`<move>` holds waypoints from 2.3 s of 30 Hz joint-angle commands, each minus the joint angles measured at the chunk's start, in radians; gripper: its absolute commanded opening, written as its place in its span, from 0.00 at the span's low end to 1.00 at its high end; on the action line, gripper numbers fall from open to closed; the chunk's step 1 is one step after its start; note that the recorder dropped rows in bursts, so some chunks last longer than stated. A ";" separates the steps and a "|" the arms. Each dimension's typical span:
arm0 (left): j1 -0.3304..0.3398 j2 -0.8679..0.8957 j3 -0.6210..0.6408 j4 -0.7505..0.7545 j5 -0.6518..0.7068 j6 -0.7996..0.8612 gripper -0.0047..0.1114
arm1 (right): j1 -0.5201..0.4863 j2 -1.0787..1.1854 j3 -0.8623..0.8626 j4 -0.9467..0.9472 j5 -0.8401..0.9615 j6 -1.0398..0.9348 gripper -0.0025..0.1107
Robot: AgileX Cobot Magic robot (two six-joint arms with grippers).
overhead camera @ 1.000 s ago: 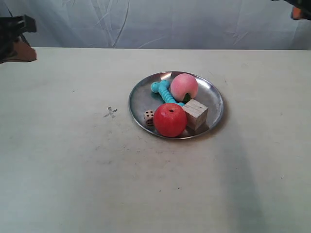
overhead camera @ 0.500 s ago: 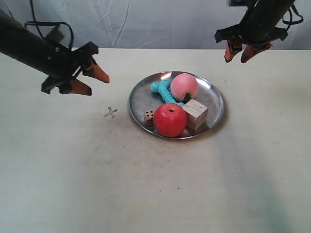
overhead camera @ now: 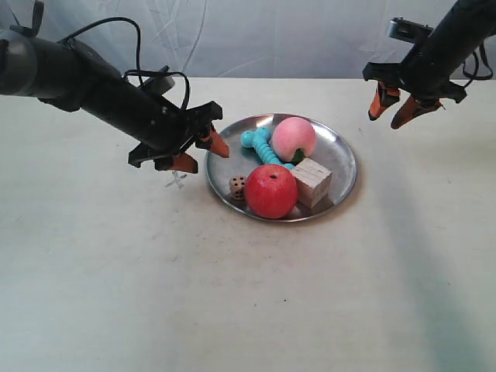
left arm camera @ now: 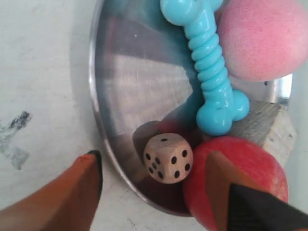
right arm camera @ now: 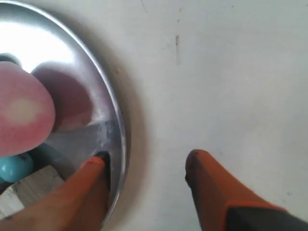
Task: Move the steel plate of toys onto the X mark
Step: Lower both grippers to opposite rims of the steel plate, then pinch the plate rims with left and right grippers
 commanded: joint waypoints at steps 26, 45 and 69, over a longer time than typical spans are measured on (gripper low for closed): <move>-0.006 0.049 -0.009 0.062 -0.077 -0.115 0.56 | -0.044 0.304 -0.298 0.264 0.055 -0.151 0.47; -0.063 0.123 -0.009 0.055 -0.089 -0.119 0.56 | 0.016 0.391 -0.298 0.278 0.055 -0.184 0.47; -0.082 0.123 -0.009 0.046 -0.148 -0.122 0.50 | 0.057 0.413 -0.198 0.153 0.055 -0.144 0.21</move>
